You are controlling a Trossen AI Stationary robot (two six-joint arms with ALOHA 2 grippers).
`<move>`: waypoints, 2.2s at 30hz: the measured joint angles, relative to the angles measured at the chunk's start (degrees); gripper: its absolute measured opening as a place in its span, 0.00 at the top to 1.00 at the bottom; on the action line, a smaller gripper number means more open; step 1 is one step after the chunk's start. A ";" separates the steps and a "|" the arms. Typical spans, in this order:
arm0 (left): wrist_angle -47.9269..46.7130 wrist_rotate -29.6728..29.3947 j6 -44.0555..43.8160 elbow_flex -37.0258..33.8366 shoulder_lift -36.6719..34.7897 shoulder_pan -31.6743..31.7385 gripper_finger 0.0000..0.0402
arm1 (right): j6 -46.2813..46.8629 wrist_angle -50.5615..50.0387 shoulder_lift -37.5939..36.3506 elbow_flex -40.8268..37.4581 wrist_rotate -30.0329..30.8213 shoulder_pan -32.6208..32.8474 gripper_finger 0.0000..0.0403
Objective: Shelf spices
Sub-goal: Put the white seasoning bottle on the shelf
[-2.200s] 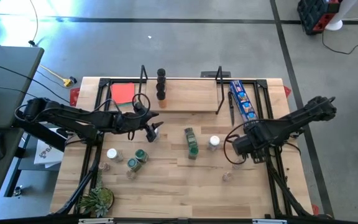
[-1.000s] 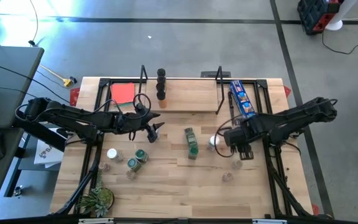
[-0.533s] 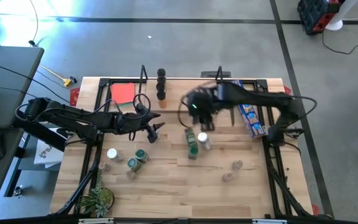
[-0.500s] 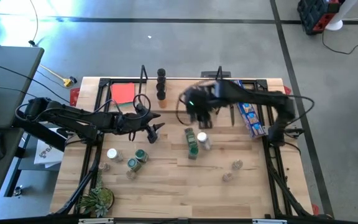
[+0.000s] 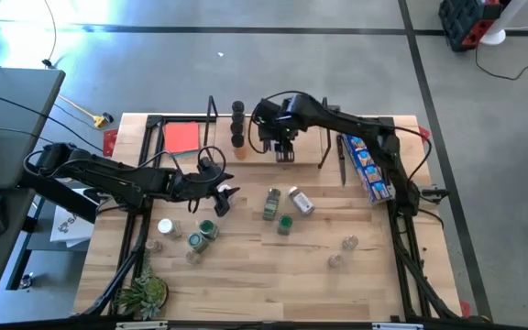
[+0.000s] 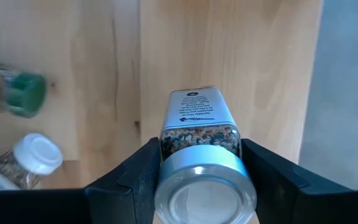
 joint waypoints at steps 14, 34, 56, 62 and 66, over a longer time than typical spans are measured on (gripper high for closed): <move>0.12 -0.10 0.00 0.00 0.00 0.02 0.48 | -0.91 6.42 3.29 0.48 -2.05 -1.73 0.46; 0.16 0.00 -0.02 0.00 0.00 0.07 0.48 | -3.33 8.95 -3.93 0.49 -5.17 -2.36 0.38; -2.52 -7.32 -1.55 0.00 -0.02 -5.64 0.48 | 16.66 67.26 -40.93 -68.27 -12.18 -3.53 0.39; -1.41 -7.97 -1.53 0.00 -0.02 -5.37 0.48 | 22.27 84.48 -35.94 -75.36 -10.77 -2.97 0.39; -1.11 -8.10 -1.53 0.00 -0.02 -4.70 0.48 | 22.29 87.25 -30.85 -73.88 -7.93 -2.97 0.39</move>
